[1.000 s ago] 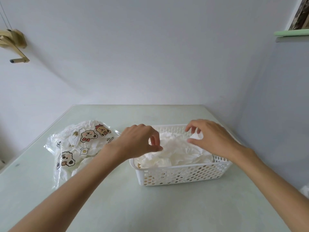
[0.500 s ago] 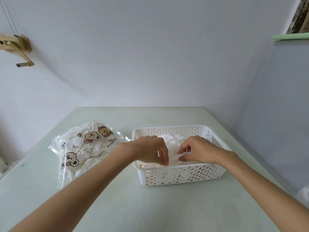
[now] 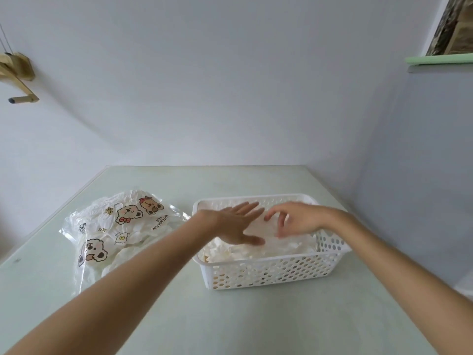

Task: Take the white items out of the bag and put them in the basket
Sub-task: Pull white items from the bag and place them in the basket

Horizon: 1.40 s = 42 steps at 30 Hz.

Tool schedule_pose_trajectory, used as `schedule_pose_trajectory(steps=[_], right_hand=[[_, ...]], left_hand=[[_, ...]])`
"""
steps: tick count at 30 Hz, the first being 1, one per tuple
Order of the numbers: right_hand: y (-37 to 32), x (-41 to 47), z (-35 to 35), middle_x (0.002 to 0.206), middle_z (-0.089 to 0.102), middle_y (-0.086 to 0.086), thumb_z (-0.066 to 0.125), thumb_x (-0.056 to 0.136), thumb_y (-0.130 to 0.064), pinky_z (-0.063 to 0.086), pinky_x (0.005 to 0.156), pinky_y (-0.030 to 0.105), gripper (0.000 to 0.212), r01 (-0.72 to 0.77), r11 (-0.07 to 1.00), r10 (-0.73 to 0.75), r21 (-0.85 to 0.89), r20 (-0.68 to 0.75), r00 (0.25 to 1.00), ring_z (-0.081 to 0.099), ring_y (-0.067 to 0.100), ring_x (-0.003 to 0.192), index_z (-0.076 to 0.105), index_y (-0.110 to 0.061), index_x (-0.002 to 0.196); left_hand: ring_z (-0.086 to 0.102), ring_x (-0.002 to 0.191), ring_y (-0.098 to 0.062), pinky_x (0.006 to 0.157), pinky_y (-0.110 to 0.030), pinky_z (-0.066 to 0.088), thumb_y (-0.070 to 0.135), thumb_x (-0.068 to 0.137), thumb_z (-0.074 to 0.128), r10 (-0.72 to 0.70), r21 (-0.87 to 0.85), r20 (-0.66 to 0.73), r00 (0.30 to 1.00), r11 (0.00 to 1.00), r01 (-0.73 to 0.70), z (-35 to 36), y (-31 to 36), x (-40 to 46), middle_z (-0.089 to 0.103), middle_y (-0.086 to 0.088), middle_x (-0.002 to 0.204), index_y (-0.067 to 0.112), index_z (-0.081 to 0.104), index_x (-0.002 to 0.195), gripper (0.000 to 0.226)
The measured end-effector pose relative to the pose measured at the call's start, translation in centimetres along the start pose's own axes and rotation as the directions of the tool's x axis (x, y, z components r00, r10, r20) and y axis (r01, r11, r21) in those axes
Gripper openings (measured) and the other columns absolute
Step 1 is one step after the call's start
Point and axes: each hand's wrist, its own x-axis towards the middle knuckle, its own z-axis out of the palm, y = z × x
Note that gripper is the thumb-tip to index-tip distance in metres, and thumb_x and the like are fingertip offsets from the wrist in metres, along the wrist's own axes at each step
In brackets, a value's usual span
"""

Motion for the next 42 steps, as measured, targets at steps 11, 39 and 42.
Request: schedule_pose_trajectory(steps=[11,39,42], right_hand=[[1.8,2.1,2.3,0.130,0.038,0.003,0.079,0.076,-0.034,0.042,0.098,0.033,0.084,-0.213,0.975,0.220,-0.059,0.159,0.962,0.047,0.023,0.116,0.025,-0.033,0.141],[-13.8,-0.6,6.9,0.090,0.064,-0.016,0.062,0.088,-0.027,0.044,0.075,0.022,0.008,0.275,0.950,-0.117,0.146,-0.651,0.750,0.055,0.001,0.088,0.066,-0.032,0.086],[-17.3,0.1,8.1,0.092,0.063,-0.013,0.059,0.090,-0.025,0.040,0.076,0.021,0.010,0.282,0.958,-0.179,0.046,-0.674,0.717,0.051,0.005,0.090,0.068,-0.030,0.092]], left_hand=[[-0.022,0.145,-0.011,0.120,-0.036,-0.009,0.069,0.092,0.019,-0.114,0.136,0.109,0.988,0.986,0.098,3.9,-0.5,0.8,-0.024,0.001,0.158,0.019,-0.019,0.150,0.086],[0.047,0.127,-0.013,0.102,-0.029,0.037,0.051,0.082,0.067,-0.533,-0.436,-0.171,0.829,0.795,0.421,2.9,-11.1,-16.6,0.046,0.009,0.140,0.029,0.041,0.139,0.067],[0.048,0.122,-0.011,0.097,-0.026,0.038,0.061,0.077,0.066,-0.516,-0.396,0.017,0.857,0.783,0.479,4.2,-11.7,-16.7,0.046,0.008,0.137,0.026,0.045,0.134,0.070]])
